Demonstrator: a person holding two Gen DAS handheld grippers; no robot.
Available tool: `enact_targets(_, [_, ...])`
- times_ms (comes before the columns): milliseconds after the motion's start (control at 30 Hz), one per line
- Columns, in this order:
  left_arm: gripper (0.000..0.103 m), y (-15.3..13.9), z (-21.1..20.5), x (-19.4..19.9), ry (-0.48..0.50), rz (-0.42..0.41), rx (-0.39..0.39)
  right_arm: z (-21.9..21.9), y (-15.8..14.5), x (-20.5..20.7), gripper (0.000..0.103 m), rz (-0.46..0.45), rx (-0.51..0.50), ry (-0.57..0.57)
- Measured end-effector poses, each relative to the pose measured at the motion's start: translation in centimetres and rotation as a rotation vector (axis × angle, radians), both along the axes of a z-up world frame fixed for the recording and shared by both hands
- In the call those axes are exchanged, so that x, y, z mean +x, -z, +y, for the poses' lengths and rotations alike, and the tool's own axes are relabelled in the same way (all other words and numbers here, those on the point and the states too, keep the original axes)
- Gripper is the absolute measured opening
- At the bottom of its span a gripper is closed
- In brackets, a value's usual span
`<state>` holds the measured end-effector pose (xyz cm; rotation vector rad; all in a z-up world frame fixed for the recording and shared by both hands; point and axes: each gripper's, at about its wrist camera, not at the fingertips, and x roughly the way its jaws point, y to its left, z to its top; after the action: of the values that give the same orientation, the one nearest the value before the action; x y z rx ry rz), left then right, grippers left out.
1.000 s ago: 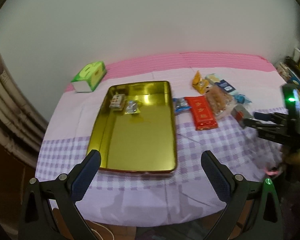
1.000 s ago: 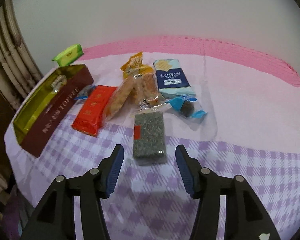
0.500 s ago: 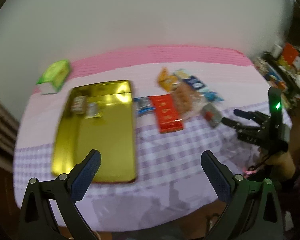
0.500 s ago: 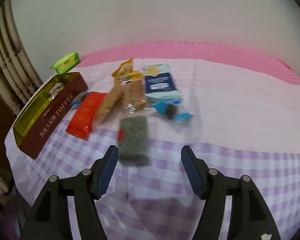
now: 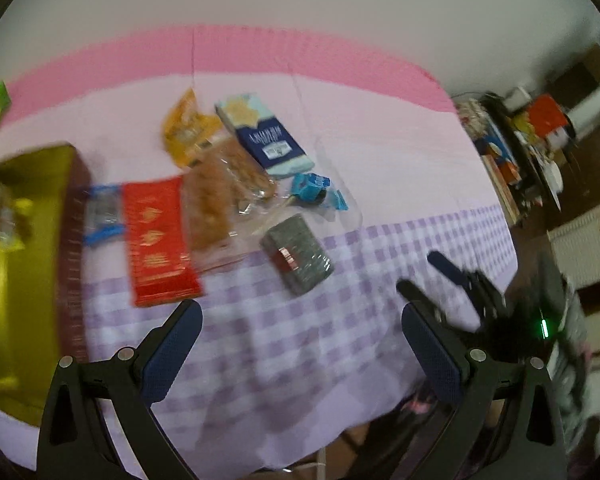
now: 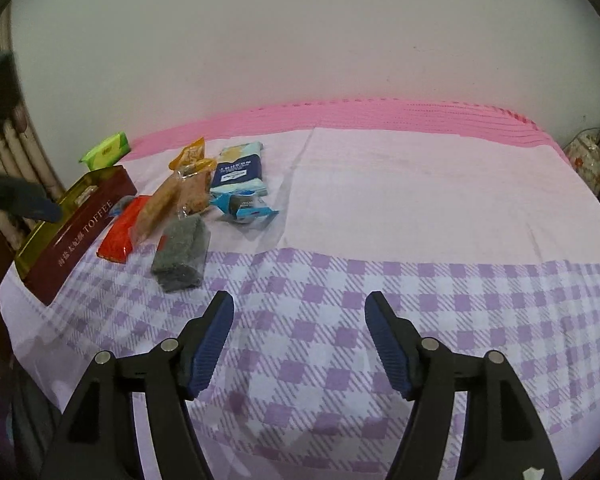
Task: Organize snacks
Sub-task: 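Grasp the dark seaweed block with the left gripper while the right gripper withdraws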
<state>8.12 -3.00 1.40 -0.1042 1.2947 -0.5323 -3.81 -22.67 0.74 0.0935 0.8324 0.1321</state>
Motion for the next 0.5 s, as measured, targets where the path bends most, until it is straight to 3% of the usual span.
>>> enact_targets(100, [0.098,2.4,-2.2,2.3,-0.080,0.081,0.042,-0.7,-0.1,-0.2,0.068,-0.017,0.041,0.007])
enact_targets(167, [0.089,3.6,-3.3,3.1,-0.103,0.098,0.098,-1.7,0.0,-0.3,0.068,-0.022,0.087,0.022])
enact_targets(333, [0.086,6.0,-5.4,3.8,-0.131,0.120,0.206,-4.0,0.3,-0.4,0.068,-0.030,0.209,0.073])
enact_targets(400, [0.076,6.4,-5.9,3.8,-0.132,0.110,0.220,-4.3,0.3,-0.5,0.068,-0.035,0.232,0.076])
enact_targets(500, [0.043,6.4,-6.6,3.0,-0.095,0.071,0.251,-4.1,0.3,-0.4,0.071,-0.038,0.233,0.073])
